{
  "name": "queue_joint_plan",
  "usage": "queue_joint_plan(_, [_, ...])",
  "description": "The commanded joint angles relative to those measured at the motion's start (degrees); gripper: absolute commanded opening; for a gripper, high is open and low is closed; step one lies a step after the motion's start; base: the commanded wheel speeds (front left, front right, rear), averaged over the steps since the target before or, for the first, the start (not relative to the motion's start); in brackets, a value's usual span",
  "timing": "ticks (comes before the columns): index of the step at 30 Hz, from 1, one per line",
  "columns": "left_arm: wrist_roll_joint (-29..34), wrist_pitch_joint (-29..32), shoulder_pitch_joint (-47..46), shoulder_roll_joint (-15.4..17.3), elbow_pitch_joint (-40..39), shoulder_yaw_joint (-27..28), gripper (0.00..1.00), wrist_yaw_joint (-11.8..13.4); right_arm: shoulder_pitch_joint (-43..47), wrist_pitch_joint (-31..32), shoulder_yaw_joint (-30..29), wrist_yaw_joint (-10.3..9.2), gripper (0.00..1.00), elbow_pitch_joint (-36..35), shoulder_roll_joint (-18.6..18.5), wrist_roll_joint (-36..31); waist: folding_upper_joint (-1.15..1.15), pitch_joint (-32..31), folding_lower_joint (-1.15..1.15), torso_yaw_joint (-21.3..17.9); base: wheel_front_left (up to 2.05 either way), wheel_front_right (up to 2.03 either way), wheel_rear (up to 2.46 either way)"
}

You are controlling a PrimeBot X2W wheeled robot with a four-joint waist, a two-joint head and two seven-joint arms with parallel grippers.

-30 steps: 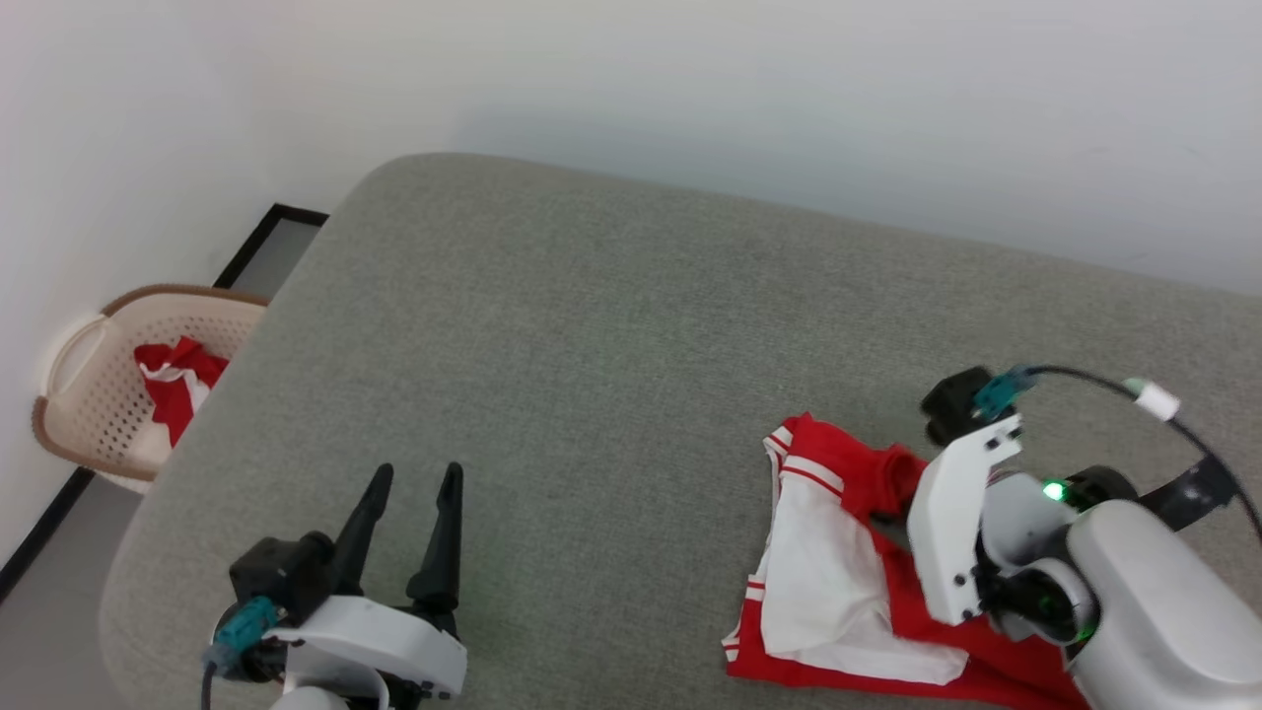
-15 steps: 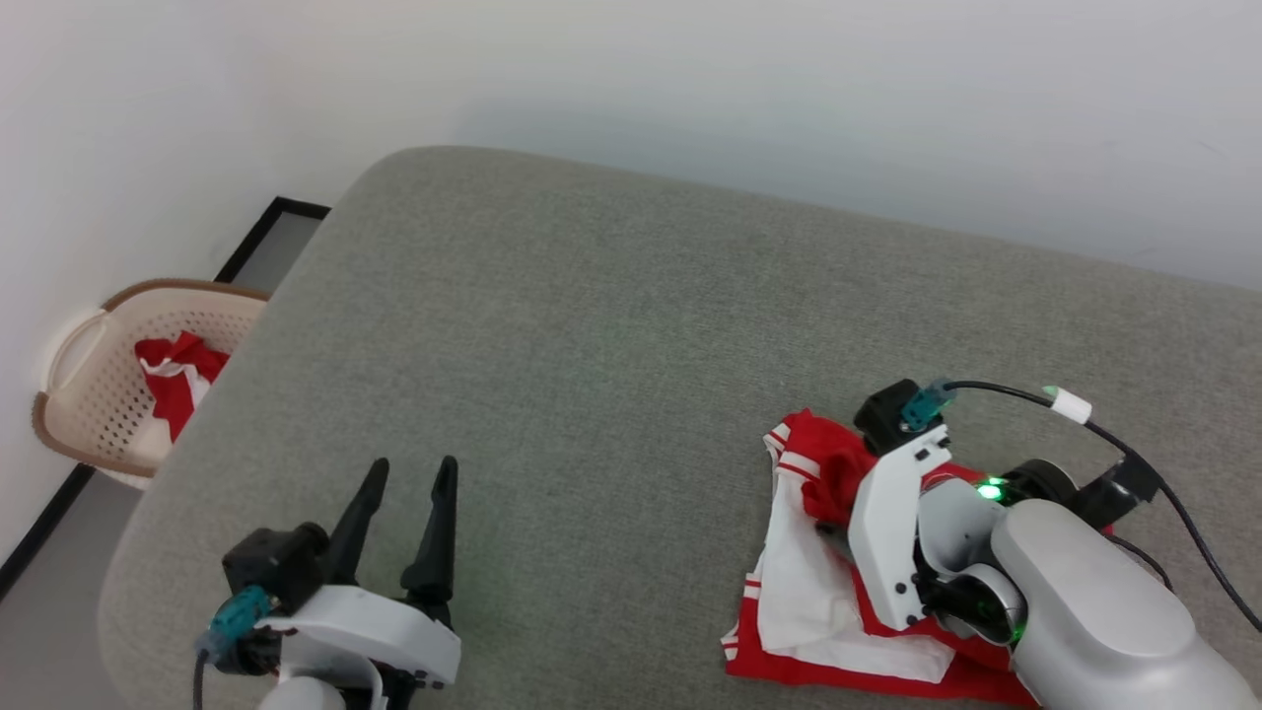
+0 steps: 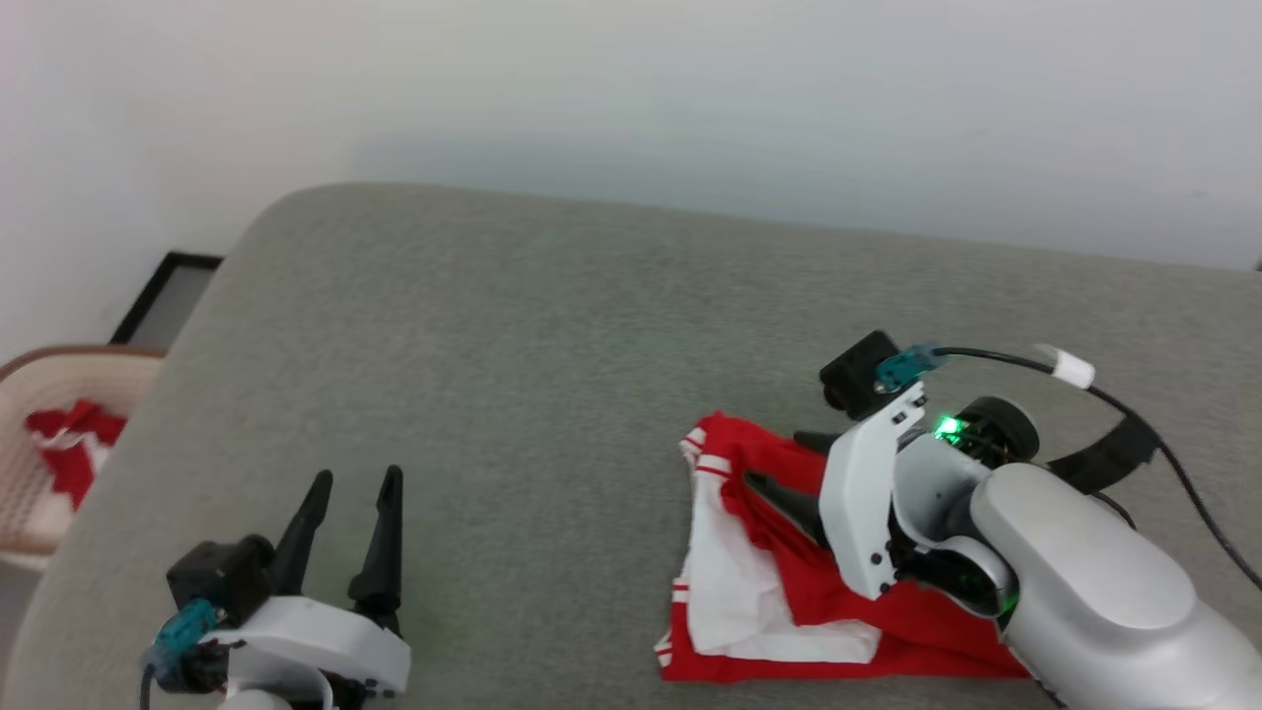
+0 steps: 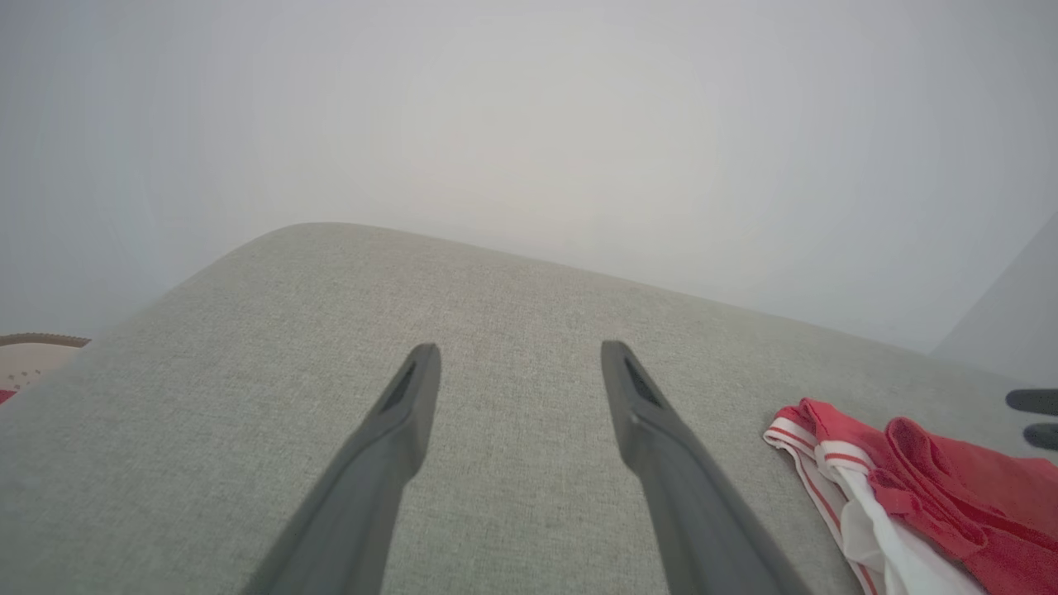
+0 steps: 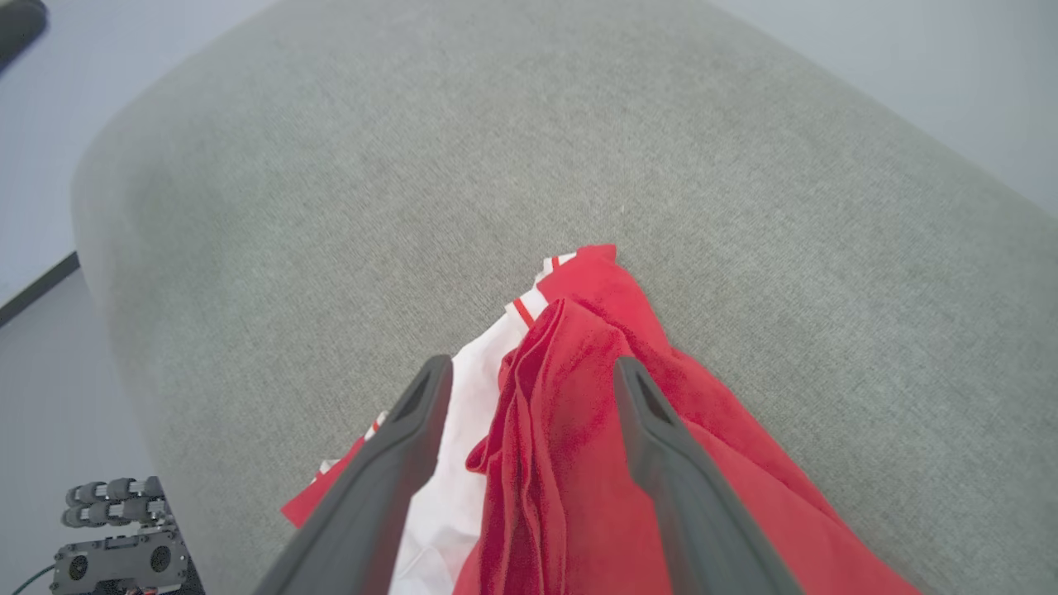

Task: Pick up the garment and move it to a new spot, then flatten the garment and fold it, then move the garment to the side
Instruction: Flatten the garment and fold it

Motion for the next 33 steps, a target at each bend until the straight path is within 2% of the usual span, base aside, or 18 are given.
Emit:
queue_joint_plan(1, [0.4,0.0,0.8,0.2,-0.1,0.0,1.00,-0.1,-0.2,-1.0,-0.2,-0.06,1.00,-0.6,-0.4,0.6,0.00,-1.3,0.00,-3.4,0.00,0.00,0.00])
queue_joint_plan(10, [1.3,0.0,3.0,1.8,-0.2,1.7,1.00,-0.1,3.0,-10.5,-4.1,-0.06,1.00,-5.2,-6.1,0.3,0.00,-3.3,0.00,-10.5,0.00,0.00,0.00])
queue_joint_plan(15, [3.0,0.0,3.8,2.3,-0.8,2.6,1.00,0.0,6.6,-17.4,-8.3,-0.06,1.00,-6.1,-9.8,-1.3,0.00,-4.0,0.00,-13.0,0.00,0.00,0.00])
queue_joint_plan(20, [4.3,0.0,4.8,2.3,-1.5,4.3,1.00,0.2,11.4,-25.0,-14.2,-0.06,1.00,-5.6,-11.7,-2.8,0.00,-4.6,0.00,-14.4,0.00,0.00,0.00])
queue_joint_plan(26, [4.9,0.0,6.3,2.1,-2.0,6.3,1.00,0.1,17.1,-30.6,-19.8,-0.06,1.00,-4.2,-11.9,-4.9,0.00,-5.2,0.00,-15.1,0.00,0.00,0.00])
queue_joint_plan(33, [6.0,0.0,8.6,1.8,-3.2,8.3,1.00,0.1,22.9,-34.2,-24.7,-0.06,1.00,-4.0,-10.8,-7.2,0.00,-5.7,0.00,-15.0,0.00,0.00,0.00])
